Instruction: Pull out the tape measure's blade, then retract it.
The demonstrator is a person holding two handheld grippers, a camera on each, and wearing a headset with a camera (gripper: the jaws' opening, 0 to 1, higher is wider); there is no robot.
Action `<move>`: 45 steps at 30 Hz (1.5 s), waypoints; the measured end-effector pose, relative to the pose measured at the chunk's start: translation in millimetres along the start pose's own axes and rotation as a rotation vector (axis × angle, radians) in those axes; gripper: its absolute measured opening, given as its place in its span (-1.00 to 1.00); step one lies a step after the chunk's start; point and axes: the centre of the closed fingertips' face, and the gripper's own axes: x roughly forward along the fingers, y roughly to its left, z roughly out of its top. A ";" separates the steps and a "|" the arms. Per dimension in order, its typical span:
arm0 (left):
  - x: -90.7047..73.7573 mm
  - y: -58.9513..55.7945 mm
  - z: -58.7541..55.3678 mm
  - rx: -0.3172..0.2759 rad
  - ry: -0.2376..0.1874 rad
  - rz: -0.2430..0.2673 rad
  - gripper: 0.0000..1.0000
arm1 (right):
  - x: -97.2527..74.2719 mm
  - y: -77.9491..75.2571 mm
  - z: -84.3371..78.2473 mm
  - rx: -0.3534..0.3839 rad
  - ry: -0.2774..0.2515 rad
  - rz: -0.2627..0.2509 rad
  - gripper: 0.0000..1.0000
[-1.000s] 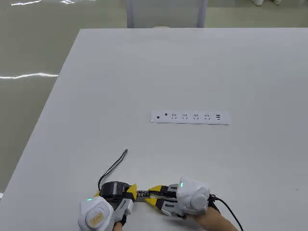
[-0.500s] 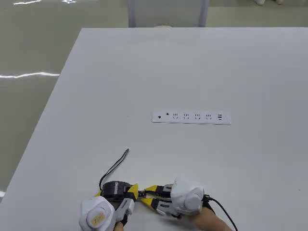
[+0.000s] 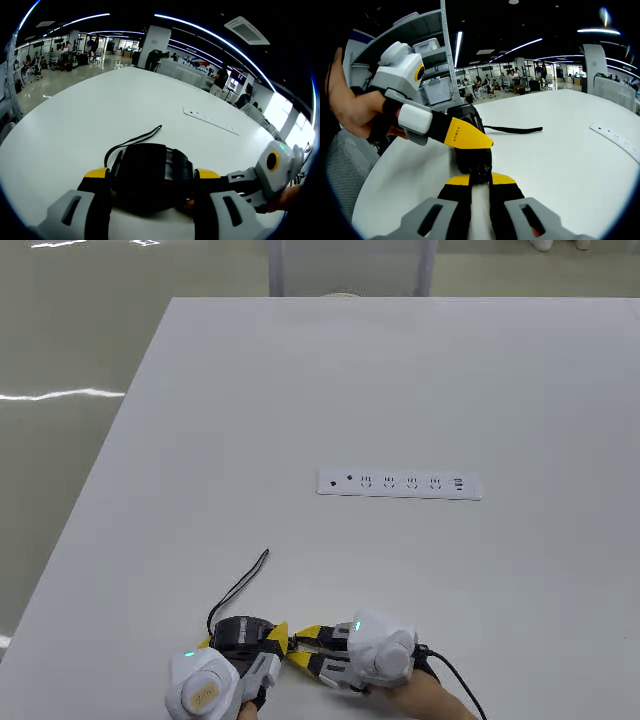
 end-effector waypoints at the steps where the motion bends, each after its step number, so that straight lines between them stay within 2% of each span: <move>1: -0.2 -0.1 0.1 0.001 0.000 0.000 0.28 | 0.9 0.3 0.0 -0.005 0.003 0.002 -0.77; 15: -0.7 -1.1 0.0 0.008 -0.002 0.000 0.29 | 1.4 1.4 0.0 -0.009 0.015 0.015 -0.77; 20: -0.8 -1.9 -0.8 0.023 0.003 -0.006 0.30 | 1.8 1.7 -1.5 -0.013 0.021 0.013 -0.76; 25: -0.3 -3.7 -2.6 0.062 0.007 -0.004 0.31 | 2.9 2.1 -4.4 -0.021 0.038 0.007 -0.74; 41: -0.8 -3.3 -3.3 0.031 0.027 -0.024 0.33 | 2.7 5.8 -4.4 -0.036 0.067 -0.009 -0.73; 45: -0.2 -3.5 -2.3 0.058 0.025 -0.033 0.34 | 0.7 4.2 -1.3 -0.029 0.057 -0.024 -0.66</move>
